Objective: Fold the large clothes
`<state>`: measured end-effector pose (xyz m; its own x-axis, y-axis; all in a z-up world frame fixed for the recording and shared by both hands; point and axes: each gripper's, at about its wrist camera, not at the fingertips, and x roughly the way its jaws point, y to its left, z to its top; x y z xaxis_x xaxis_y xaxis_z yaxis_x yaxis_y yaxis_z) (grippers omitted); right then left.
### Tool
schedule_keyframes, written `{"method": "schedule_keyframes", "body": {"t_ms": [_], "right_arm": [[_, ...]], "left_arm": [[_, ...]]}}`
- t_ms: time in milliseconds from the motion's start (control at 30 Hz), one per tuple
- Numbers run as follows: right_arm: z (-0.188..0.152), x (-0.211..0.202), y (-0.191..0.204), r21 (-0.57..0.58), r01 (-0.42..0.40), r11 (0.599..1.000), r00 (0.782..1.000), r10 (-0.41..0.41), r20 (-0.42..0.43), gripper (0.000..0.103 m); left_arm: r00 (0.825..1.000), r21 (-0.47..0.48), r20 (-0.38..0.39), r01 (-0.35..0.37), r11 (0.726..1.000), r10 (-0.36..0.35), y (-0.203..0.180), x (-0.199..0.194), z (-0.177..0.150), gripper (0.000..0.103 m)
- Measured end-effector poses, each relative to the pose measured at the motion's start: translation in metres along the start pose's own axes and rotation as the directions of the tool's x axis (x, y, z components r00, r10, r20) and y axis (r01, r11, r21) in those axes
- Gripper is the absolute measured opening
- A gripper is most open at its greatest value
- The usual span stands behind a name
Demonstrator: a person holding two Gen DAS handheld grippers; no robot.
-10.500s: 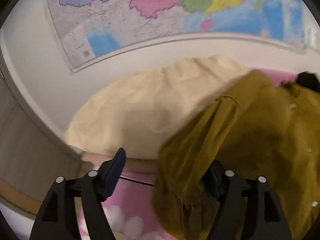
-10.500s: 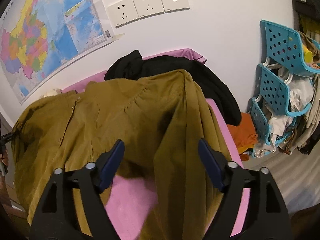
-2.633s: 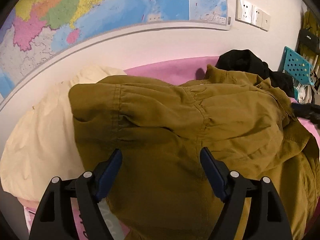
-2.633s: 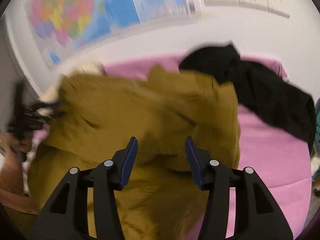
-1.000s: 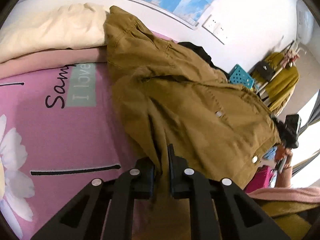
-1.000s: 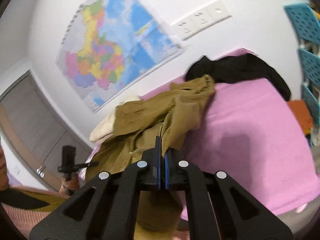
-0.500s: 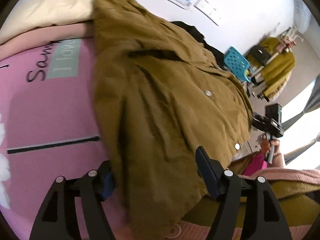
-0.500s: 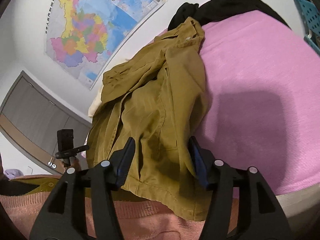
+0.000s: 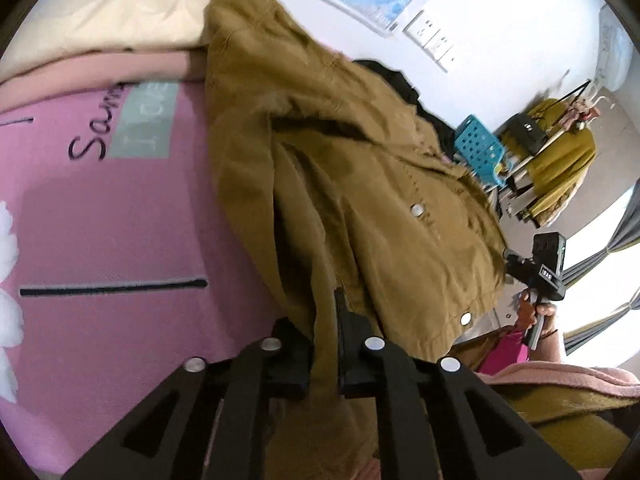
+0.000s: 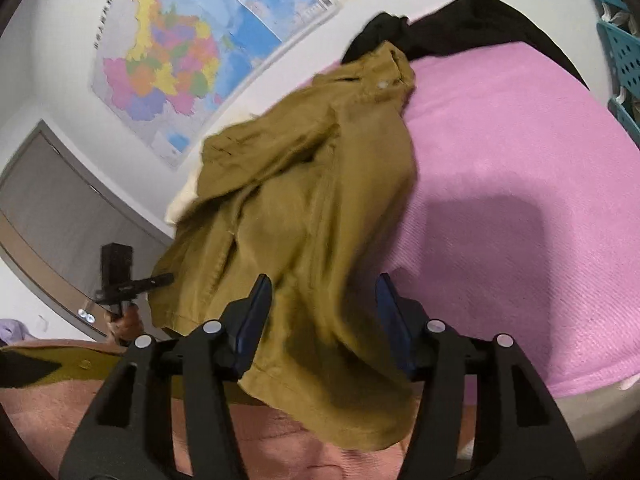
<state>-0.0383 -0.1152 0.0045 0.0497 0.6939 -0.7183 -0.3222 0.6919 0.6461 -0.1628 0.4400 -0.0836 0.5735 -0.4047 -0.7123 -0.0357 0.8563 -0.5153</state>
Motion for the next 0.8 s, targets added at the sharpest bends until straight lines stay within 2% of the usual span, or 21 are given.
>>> {"method": "schedule_keyframes", "body": {"t_ms": [33, 67, 100, 133, 167, 200, 233, 267, 300, 333, 367, 433, 567, 600, 667, 700, 733, 800], "right_arm": [[-0.002, 0.005, -0.002, -0.007, 0.007, 1.0, 1.0, -0.007, -0.021, 0.054], [-0.005, 0.004, -0.002, -0.017, -0.009, 1.0, 1.0, 0.009, -0.003, 0.053], [-0.006, 0.005, -0.003, -0.009, -0.023, 1.0, 1.0, 0.023, -0.007, 0.05], [-0.006, 0.005, -0.004, -0.002, -0.036, 0.999, 0.999, 0.036, -0.008, 0.042], [-0.008, 0.006, -0.004, 0.006, -0.074, 0.997, 0.997, 0.074, -0.018, 0.02], [-0.009, 0.007, -0.003, 0.012, -0.103, 0.995, 0.995, 0.103, -0.018, 0.012], [-0.011, 0.008, 0.0, 0.016, -0.132, 0.991, 0.991, 0.132, -0.015, 0.012], [-0.012, 0.006, 0.005, 0.016, -0.155, 0.988, 0.988, 0.155, -0.009, 0.011], [-0.011, 0.003, 0.009, 0.013, -0.171, 0.985, 0.985, 0.171, 0.003, 0.011], [-0.009, -0.003, 0.015, 0.01, -0.189, 0.982, 0.982, 0.189, 0.026, 0.011], [-0.007, -0.01, 0.02, 0.014, -0.21, 0.978, 0.977, 0.209, 0.052, 0.011], [-0.003, -0.031, 0.04, -0.011, -0.274, 0.962, 0.955, 0.273, 0.114, 0.011], [-0.006, -0.069, 0.101, -0.202, -0.308, 0.93, 0.927, 0.342, 0.157, 0.008], [-0.008, -0.071, 0.107, -0.231, -0.309, 0.923, 0.925, 0.348, 0.153, 0.008], [-0.008, -0.066, 0.099, -0.193, -0.318, 0.928, 0.925, 0.349, 0.153, 0.008], [-0.008, -0.062, 0.091, -0.159, -0.318, 0.935, 0.927, 0.341, 0.154, 0.008], [-0.009, -0.058, 0.08, -0.125, -0.314, 0.941, 0.929, 0.332, 0.163, 0.008], [-0.009, -0.056, 0.064, -0.065, -0.339, 0.939, 0.92, 0.345, 0.185, 0.008]], "left_arm": [[1.0, -0.008, -0.012, 0.006, 1.0, -0.006, 0.001, 0.003, -0.001, 0.016], [1.0, -0.009, -0.017, 0.016, 1.0, -0.016, 0.003, 0.002, -0.003, 0.019], [0.999, -0.009, -0.021, 0.029, 1.0, -0.029, 0.003, 0.004, -0.005, 0.027], [0.999, -0.006, -0.012, 0.042, 0.999, -0.042, 0.002, 0.004, -0.006, 0.034], [0.998, -0.004, -0.013, 0.058, 0.998, -0.058, 0.001, 0.005, -0.007, 0.038], [0.997, 0.007, -0.019, 0.073, 0.997, -0.073, -0.003, 0.005, -0.007, 0.04], [0.998, 0.017, -0.019, 0.067, 0.998, -0.066, -0.006, 0.006, -0.008, 0.036], [0.999, 0.025, -0.015, 0.035, 0.999, -0.035, -0.008, 0.005, -0.007, 0.027], [1.0, 0.014, -0.015, 0.024, 1.0, -0.024, -0.007, 0.004, -0.006, 0.008], [0.999, -0.009, -0.009, 0.034, 0.999, -0.034, -0.004, 0.002, -0.004, 0.006], [0.998, -0.044, 0.008, 0.064, 0.997, -0.064, 0.0, -0.004, -0.001, 0.005], [0.997, -0.063, 0.044, 0.06, 0.996, -0.057, -0.002, -0.016, 0.002, 0.005], [0.987, -0.009, 0.162, 0.009, 1.0, -0.008, -0.024, -0.066, 0.007, 0.005], [0.982, -0.011, 0.19, 0.025, 1.0, -0.023, -0.024, -0.076, 0.009, 0.005], [0.972, -0.018, 0.233, 0.048, 0.999, -0.042, -0.02, -0.091, 0.011, 0.005], [0.972, -0.021, 0.233, 0.04, 0.999, -0.034, -0.018, -0.092, 0.012, 0.005], [0.975, -0.039, 0.222, 0.039, 0.998, -0.029, -0.013, -0.089, 0.013, 0.005], [0.983, -0.086, 0.181, 0.046, 0.995, -0.029, -0.001, -0.078, 0.015, 0.005]]}}
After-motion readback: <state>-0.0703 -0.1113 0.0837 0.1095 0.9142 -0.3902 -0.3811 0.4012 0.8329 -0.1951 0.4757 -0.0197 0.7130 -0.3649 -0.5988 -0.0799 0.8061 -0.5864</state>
